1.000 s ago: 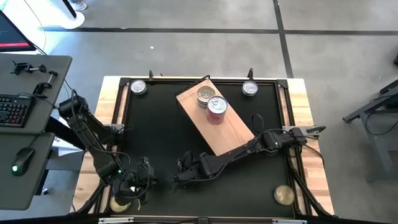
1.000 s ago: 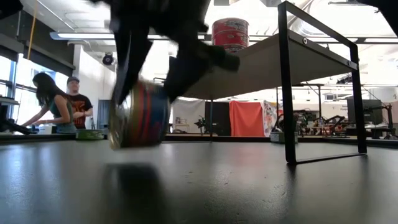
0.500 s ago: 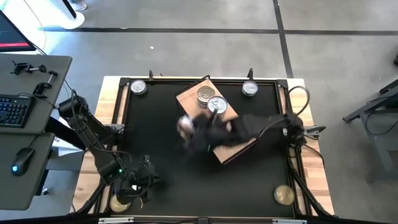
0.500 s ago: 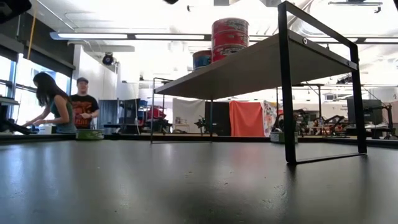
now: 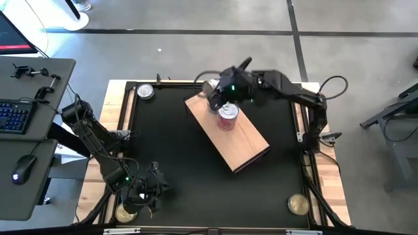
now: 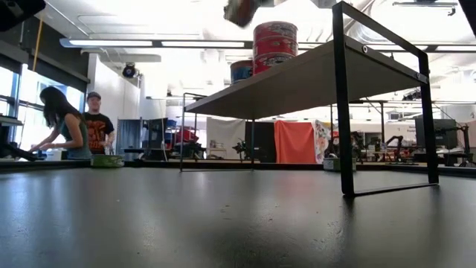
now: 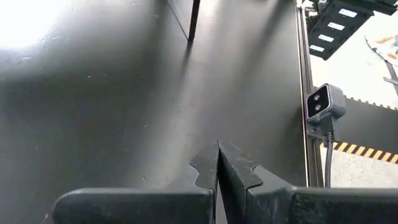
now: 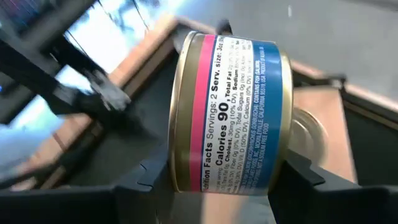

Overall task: Stack canned seafood by type on shelf
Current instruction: Stack the blue tuna can on top of blue tuna can on the shelf

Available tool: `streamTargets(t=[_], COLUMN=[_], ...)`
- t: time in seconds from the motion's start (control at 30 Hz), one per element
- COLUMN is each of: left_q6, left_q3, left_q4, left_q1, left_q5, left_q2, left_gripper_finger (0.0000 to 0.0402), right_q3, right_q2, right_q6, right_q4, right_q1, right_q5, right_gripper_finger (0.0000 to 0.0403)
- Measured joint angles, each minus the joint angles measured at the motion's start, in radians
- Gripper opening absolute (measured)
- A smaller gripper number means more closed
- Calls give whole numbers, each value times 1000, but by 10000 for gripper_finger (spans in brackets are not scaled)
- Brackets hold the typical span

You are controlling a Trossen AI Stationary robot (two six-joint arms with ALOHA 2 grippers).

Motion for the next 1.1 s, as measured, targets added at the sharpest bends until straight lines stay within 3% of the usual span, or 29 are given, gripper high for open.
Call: streamTargets(t=[0.13,0.27,0.53,0.7,0.9,1.0,1.1], left_q6=[52,79,81,151,247,278,283], left_q3=[0,0,0,0,0,0,0], left_q4=[43,53,66,172,317,351,381], left_q1=[0,0,6,101,297,375,420], left_q5=[1,2,-5,-4,62,67,74], left_q2=[0,0,0,0,0,0,0], left_gripper_finger=[0,0,0,0,0,0,0], right_q3=[-1,-2,-1,-75,-378,-613,-842], right_q2=[0,-33,-108,-220,-456,-597,-691], right_q6=[-15,-39,-86,-161,-269,-283,-231], right_q4=[-82,-110,-332,-325,-199,-11,291], right_q1=[-102,-147,-223,-311,-466,-550,-624], right_q5=[-129,-137,-89,-99,-213,-339,-515], right_gripper_finger=[171,171,171,171,171,171,171])
